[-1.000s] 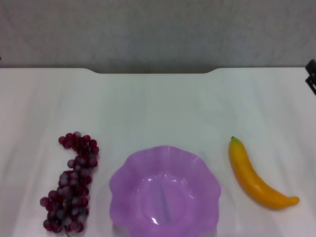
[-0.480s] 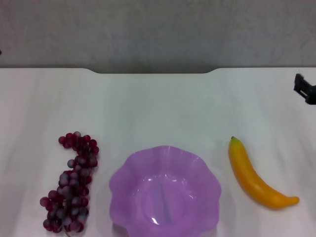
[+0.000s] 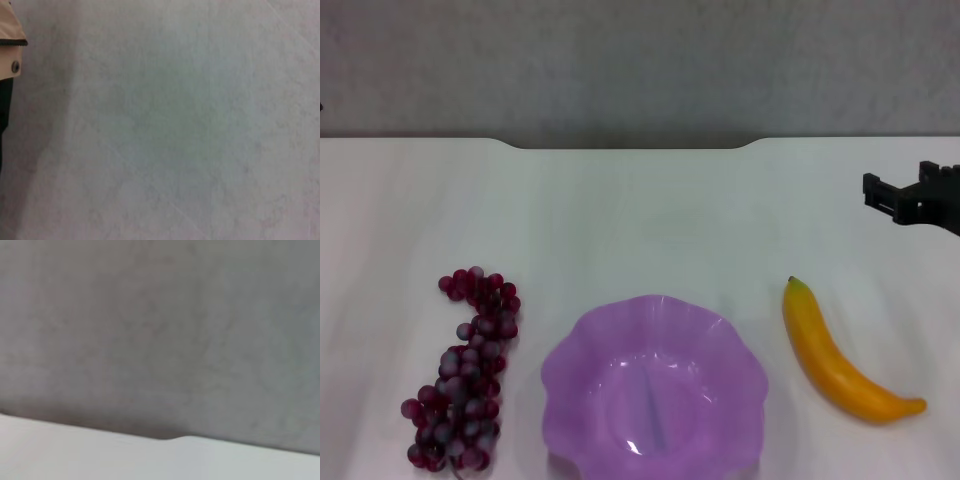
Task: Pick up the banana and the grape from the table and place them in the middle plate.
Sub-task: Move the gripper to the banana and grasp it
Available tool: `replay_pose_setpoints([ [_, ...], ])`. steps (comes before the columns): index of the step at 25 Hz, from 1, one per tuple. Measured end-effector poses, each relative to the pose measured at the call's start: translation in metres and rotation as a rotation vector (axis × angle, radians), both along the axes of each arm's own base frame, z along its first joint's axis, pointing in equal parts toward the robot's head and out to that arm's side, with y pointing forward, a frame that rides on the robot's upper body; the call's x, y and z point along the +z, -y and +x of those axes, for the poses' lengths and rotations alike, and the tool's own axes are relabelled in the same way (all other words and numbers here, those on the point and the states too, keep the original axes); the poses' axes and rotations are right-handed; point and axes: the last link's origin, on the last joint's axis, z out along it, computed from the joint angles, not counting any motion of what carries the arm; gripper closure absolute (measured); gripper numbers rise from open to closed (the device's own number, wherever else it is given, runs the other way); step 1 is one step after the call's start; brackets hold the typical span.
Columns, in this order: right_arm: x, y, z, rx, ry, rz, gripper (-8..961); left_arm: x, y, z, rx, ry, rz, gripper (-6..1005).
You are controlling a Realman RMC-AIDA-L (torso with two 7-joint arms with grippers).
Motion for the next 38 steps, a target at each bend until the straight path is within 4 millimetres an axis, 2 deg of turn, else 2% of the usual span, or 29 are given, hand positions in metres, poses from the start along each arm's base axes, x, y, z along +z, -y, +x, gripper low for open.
replay_pose_setpoints([
  [8,0.003,0.000,0.011,-0.018,-0.046,-0.030,223,0.001,0.000,-0.002,0.007,-0.002,0.001,190],
  [24,-0.014,-0.009,0.020,-0.103,-0.100,-0.133,223,0.006,-0.003,-0.001,0.007,0.001,0.011,192],
  [38,-0.052,-0.017,0.043,-0.264,-0.120,-0.270,222,0.005,-0.010,0.004,0.007,-0.004,-0.006,193],
])
